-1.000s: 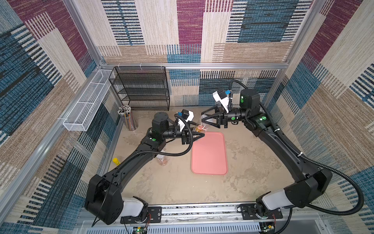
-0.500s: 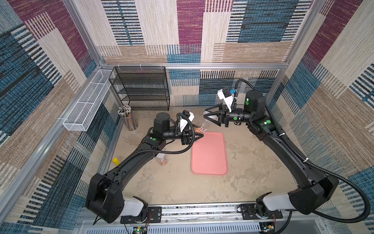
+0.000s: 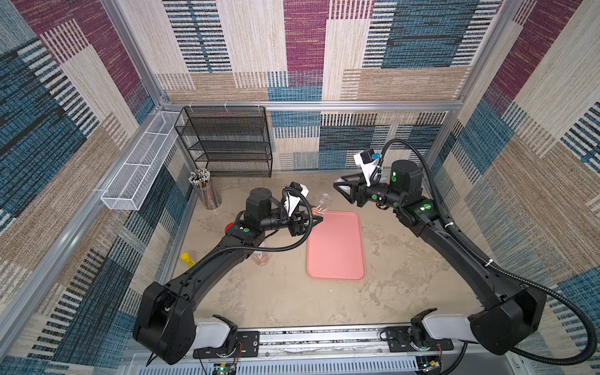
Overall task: Pour the candies out of the jar
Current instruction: Place the lid at the center of the board.
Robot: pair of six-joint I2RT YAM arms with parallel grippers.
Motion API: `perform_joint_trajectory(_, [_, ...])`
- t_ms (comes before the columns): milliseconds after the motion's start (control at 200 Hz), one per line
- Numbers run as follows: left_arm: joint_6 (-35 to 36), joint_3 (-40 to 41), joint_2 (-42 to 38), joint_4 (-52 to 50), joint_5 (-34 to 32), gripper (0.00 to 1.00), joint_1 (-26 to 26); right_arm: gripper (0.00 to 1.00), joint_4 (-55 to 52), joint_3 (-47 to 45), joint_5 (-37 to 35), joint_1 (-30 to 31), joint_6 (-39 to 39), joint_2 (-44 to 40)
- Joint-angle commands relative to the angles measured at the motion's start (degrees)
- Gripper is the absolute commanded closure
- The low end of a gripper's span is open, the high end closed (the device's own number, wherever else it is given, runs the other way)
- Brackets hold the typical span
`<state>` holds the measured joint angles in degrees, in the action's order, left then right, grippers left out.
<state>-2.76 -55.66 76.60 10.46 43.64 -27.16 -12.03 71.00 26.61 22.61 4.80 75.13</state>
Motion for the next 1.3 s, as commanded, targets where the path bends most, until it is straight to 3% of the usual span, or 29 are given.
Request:
perform_joint_trajectory(0, [-0.14, 1.18, -0.59, 2.09, -5.83, 1.00, 0.00, 0.64, 6.27, -6.91, -14.27, -1.06, 2.10, -2.51])
perform_joint_trajectory(145, [0.35, 1.98, 0.54, 0.82, -8.34, 1.00, -0.20, 0.63, 12.22, -18.85, -23.03, -5.64, 6.52, -4.75])
perform_joint_trajectory(426, [1.36, 1.49, 3.50, -1.04, -9.90, 1.00, -1.77, 0.63, 24.69, -36.34, -25.10, -16.54, 16.71, -2.93])
perform_joint_trajectory(922, [3.04, 0.11, 5.45, -4.47, -13.75, 1.00, -3.69, 0.58, 32.01, -38.35, -24.78, -18.50, 24.53, 11.53])
perform_joint_trajectory(1207, [3.46, -1.37, 7.71, -7.12, -14.31, 1.00, -3.99, 0.40, 29.45, -37.70, -25.90, -18.48, 25.14, 13.00])
perform_joint_trajectory(1293, [3.87, -2.51, 8.94, -8.98, -14.48, 1.00, -4.22, 0.30, 27.89, -37.02, -26.49, -18.48, 24.99, 11.15])
